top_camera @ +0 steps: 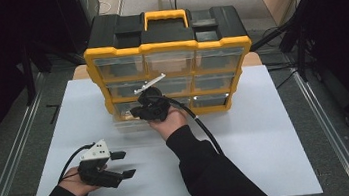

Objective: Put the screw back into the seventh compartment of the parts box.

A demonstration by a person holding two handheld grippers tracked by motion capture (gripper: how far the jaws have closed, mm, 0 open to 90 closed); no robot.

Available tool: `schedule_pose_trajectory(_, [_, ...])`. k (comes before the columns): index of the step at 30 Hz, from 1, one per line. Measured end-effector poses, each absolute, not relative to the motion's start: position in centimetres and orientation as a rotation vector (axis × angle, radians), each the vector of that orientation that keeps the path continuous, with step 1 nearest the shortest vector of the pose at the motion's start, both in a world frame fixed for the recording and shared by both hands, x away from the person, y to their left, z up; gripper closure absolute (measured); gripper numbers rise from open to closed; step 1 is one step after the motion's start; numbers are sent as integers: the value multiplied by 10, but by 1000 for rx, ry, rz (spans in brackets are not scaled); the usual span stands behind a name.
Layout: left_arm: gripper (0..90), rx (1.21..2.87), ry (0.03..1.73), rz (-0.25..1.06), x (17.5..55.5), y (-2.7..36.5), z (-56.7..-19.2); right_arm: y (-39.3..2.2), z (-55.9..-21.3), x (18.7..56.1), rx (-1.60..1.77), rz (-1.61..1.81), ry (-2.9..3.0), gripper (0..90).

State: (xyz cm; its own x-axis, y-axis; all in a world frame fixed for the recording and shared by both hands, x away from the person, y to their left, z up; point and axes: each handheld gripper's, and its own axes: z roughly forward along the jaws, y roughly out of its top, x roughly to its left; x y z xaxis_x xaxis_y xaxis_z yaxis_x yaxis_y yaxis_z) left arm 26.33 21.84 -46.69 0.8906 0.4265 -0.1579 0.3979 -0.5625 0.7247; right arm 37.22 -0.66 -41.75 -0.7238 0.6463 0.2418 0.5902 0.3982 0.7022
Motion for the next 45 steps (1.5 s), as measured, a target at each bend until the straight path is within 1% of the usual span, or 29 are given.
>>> schedule_pose_trajectory(3, [276, 2234, 587, 44, 263, 218, -467, -7, -417, 372, 1136, 1245, 2568, 878])
schedule_pose_trajectory(5, [276, 2229, 588, 45, 263, 218, -467, -8, -417, 373, 1141, 1254, 2568, 818])
schedule_pose_trajectory(7, [276, 2227, 587, 44, 263, 218, -467, -10, -416, 372, 1143, 1266, 2569, 781])
schedule_pose_trajectory(10, [276, 2233, 589, 44, 263, 218, -467, -14, -410, 368, 1106, 1304, 2555, 738])
schedule_pose_trajectory(11, [276, 2234, 589, 45, 263, 218, -467, -15, -408, 366, 1100, 1314, 2549, 737])
schedule_pose_trajectory(13, [276, 2231, 587, 45, 263, 218, -467, -18, -406, 364, 1082, 1329, 2557, 696])
schedule_pose_trajectory(16, [276, 2232, 588, 46, 263, 218, -467, -21, -403, 360, 1060, 1345, 2576, 608])
schedule_pose_trajectory(22, [276, 2231, 593, 43, 264, 218, -467, -29, -403, 353, 1022, 1373, 2556, 549])
schedule_pose_trajectory(27, [276, 2230, 594, 42, 264, 219, -468, -34, -404, 346, 957, 1401, 2569, 468])
schedule_pose_trajectory(34, [276, 2231, 597, 43, 264, 219, -468, -39, -405, 340, 924, 1428, 2602, 398])
schedule_pose_trajectory(39, [277, 2230, 599, 47, 264, 219, -468, -43, -407, 335, 882, 1446, 2608, 373])
schedule_pose_trajectory(45, [276, 2231, 599, 48, 264, 219, -468, -50, -409, 330, 850, 1449, 2642, 364])
